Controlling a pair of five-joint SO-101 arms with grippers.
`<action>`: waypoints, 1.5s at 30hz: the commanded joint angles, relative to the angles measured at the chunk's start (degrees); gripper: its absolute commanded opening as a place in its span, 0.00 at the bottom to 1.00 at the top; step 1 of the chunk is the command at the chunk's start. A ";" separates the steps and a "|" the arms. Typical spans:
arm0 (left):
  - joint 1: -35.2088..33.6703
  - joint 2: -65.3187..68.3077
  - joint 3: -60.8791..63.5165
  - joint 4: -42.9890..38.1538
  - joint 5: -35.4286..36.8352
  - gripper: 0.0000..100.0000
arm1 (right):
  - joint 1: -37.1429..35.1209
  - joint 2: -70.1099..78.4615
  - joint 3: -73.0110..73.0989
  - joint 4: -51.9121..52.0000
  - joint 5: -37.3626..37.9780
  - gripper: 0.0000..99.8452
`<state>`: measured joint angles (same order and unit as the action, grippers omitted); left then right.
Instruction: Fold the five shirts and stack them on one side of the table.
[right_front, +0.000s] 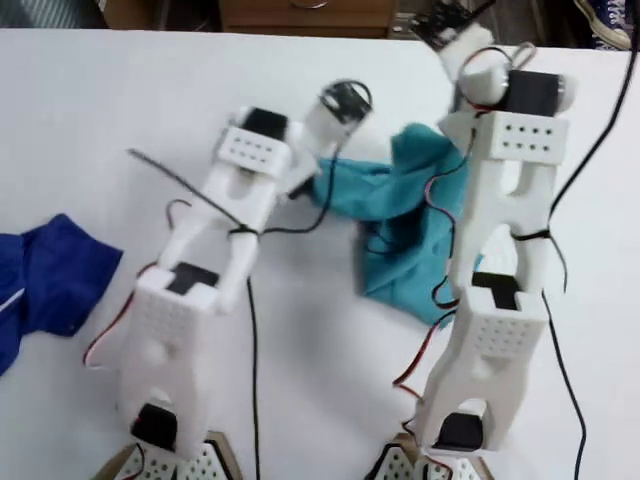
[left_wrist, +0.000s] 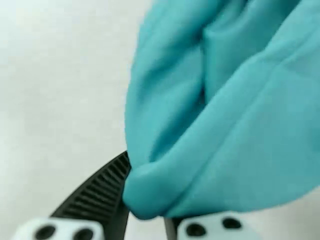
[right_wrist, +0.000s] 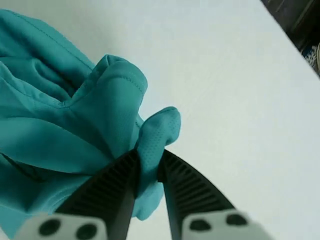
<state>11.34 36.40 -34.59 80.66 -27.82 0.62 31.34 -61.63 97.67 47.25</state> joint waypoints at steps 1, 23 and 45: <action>-3.34 -10.20 -2.15 3.16 -0.26 0.02 | -5.23 -6.64 -4.13 0.04 -0.70 0.02; -18.55 -48.35 -2.24 18.29 -15.82 0.02 | -10.77 -26.07 -14.51 -0.04 -0.70 0.02; -20.13 -30.95 23.34 16.79 -16.44 0.02 | -12.44 -23.96 35.52 0.13 -0.26 0.02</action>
<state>-8.26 0.53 -14.11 98.07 -44.09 -10.55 7.43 -37.98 97.67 46.90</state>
